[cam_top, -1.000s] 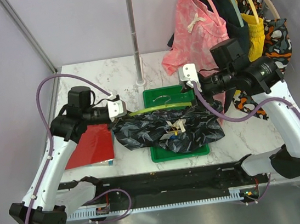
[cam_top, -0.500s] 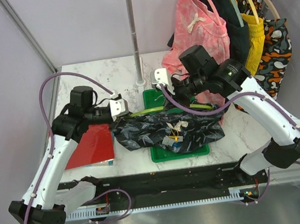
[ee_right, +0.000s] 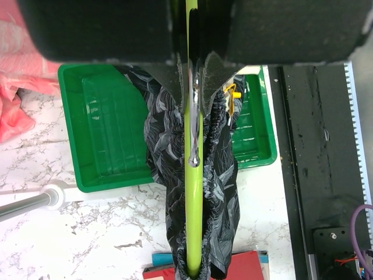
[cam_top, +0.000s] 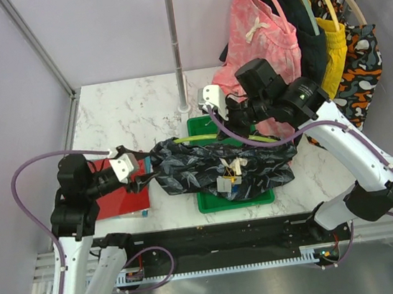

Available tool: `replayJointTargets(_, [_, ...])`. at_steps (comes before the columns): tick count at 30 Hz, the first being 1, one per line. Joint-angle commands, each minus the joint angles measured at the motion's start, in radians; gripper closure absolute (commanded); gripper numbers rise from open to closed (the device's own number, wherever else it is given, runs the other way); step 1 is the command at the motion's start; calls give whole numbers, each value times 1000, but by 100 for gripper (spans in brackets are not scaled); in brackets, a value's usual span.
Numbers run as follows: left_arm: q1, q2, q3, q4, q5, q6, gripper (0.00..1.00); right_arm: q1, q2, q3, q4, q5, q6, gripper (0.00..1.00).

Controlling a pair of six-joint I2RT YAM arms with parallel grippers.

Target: Place the shorts on the hanger

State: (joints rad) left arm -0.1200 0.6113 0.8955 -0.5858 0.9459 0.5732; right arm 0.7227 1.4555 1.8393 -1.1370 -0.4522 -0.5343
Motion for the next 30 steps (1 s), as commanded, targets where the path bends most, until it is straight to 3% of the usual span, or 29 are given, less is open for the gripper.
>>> replayJointTargets(1, [5, 66, -29, -29, 19, 69, 38, -2, -29, 67, 31, -13, 25, 100])
replayJointTargets(9, [-30, 185, -21, -28, -19, 145, 38, -2, -24, 104, 31, -13, 45, 100])
replayJointTargets(17, [-82, 228, -72, 50, -75, 129, 39, -3, -11, 140, 31, -40, 66, 100])
replayJointTargets(19, [-89, 238, -58, 67, -75, 99, 51, -2, -7, 141, 28, -39, 60, 100])
replayJointTargets(20, [-89, 237, -49, 70, -76, 77, 71, -2, -6, 141, 22, -25, 53, 100])
replayJointTargets(22, [-89, 217, -6, 35, -73, 36, 85, -6, -6, 124, 11, 9, 13, 100])
replayJointTargets(23, [-87, 206, 6, 23, -76, 31, 97, -9, -12, 114, 8, 13, -1, 100])
replayJointTargets(30, [44, 154, 138, -104, -101, 23, 98, -98, -40, 66, -24, -6, -87, 100])
